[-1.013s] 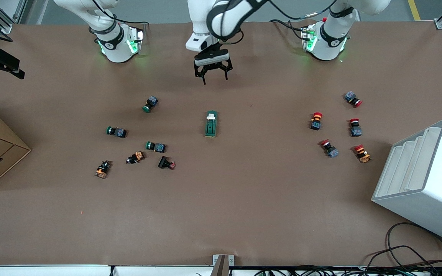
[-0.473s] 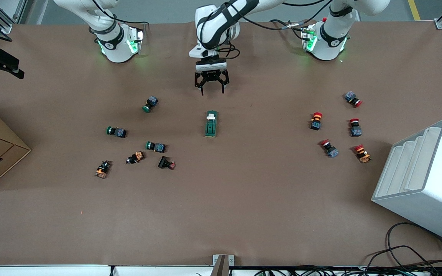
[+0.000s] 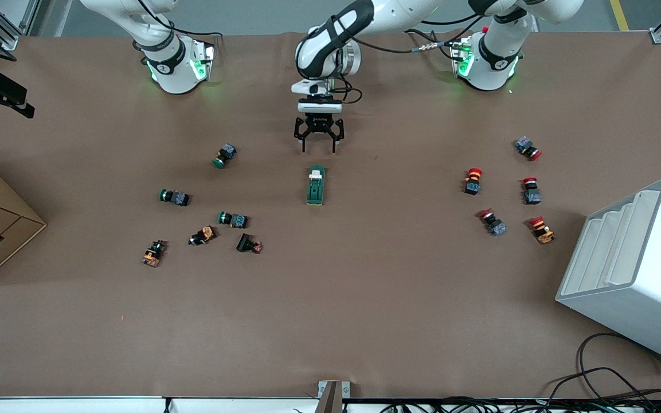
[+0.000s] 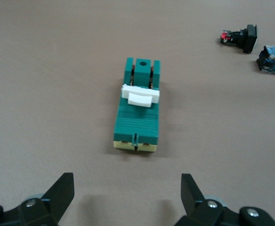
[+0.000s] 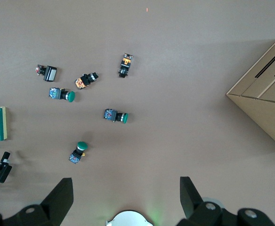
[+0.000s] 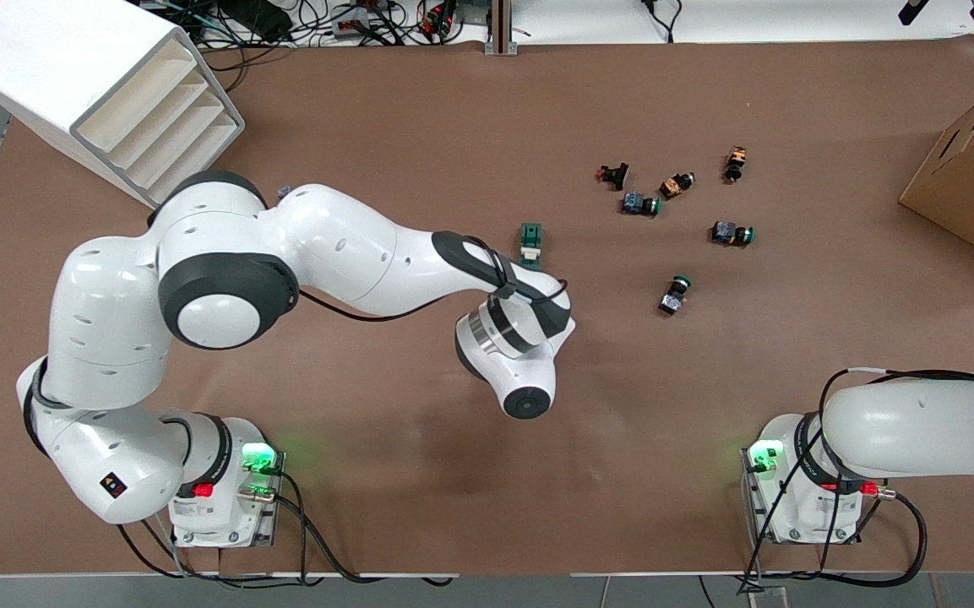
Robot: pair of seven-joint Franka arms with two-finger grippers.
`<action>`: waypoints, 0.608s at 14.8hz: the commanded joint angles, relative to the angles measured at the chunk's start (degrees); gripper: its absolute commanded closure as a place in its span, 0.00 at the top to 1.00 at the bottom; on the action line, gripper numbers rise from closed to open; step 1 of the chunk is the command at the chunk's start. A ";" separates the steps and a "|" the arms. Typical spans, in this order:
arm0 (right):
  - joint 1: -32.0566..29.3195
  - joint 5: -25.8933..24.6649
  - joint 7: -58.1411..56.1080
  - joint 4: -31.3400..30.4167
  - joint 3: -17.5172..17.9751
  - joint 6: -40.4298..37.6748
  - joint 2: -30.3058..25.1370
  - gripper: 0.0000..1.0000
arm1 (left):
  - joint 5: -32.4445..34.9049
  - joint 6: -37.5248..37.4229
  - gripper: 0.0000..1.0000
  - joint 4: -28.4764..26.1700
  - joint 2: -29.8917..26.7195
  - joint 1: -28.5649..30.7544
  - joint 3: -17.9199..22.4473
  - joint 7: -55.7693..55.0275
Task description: Close load switch with both arms
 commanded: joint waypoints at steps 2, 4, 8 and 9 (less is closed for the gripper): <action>-0.83 0.52 0.75 -0.07 0.07 1.69 0.56 1.00 | 3.84 -5.73 1.00 0.08 0.45 -1.91 0.19 -0.96; -0.91 0.34 0.22 -0.07 0.07 4.68 1.09 1.00 | 6.74 -7.76 1.00 0.43 1.59 -1.91 0.19 -1.22; -0.74 0.08 0.31 0.28 -0.02 7.58 5.91 1.00 | 10.34 -7.86 0.99 0.52 2.39 -2.00 2.02 -1.40; -0.65 0.17 0.83 -0.15 -0.02 7.67 6.02 1.00 | 11.92 -8.03 1.00 0.52 2.82 -2.70 2.90 -1.84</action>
